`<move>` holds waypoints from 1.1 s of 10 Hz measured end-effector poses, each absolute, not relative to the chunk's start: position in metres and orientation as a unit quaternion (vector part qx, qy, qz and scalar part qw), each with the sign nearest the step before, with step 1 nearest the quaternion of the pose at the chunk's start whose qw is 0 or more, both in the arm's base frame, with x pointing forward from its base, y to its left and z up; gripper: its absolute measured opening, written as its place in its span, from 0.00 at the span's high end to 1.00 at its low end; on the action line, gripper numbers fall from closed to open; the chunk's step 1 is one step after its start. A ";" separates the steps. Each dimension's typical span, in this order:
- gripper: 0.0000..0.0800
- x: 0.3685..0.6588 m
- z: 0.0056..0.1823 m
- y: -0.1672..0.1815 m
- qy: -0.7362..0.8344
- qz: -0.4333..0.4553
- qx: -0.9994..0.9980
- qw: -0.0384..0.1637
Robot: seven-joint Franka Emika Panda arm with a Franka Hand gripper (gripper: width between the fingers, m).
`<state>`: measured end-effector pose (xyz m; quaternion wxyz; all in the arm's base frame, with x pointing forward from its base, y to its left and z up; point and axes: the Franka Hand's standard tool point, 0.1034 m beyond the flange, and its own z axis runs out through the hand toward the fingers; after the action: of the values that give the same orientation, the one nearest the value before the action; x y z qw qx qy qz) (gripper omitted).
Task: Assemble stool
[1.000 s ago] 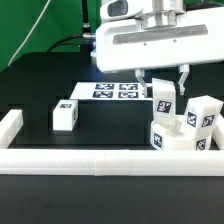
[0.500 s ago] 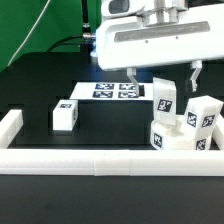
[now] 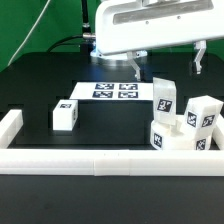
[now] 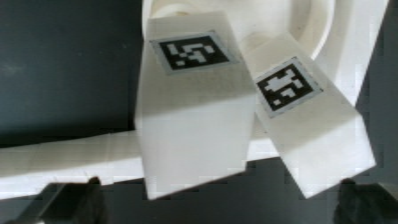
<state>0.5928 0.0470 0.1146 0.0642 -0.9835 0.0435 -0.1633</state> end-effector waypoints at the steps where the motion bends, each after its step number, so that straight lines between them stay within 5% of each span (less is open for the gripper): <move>1: 0.19 0.593 0.114 0.047 0.044 -0.163 -0.984 0.064; 7: 0.19 0.588 0.112 0.051 0.007 -0.080 -0.994 0.076; 11: 0.19 0.599 0.115 0.045 -0.068 -0.022 -0.995 0.064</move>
Offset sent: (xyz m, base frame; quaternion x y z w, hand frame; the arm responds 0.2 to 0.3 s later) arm 0.0000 0.0000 0.0000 0.0000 -0.0650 0.0000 0.9979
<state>0.5992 0.0451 0.1145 0.0641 -0.9954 -0.0682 -0.0222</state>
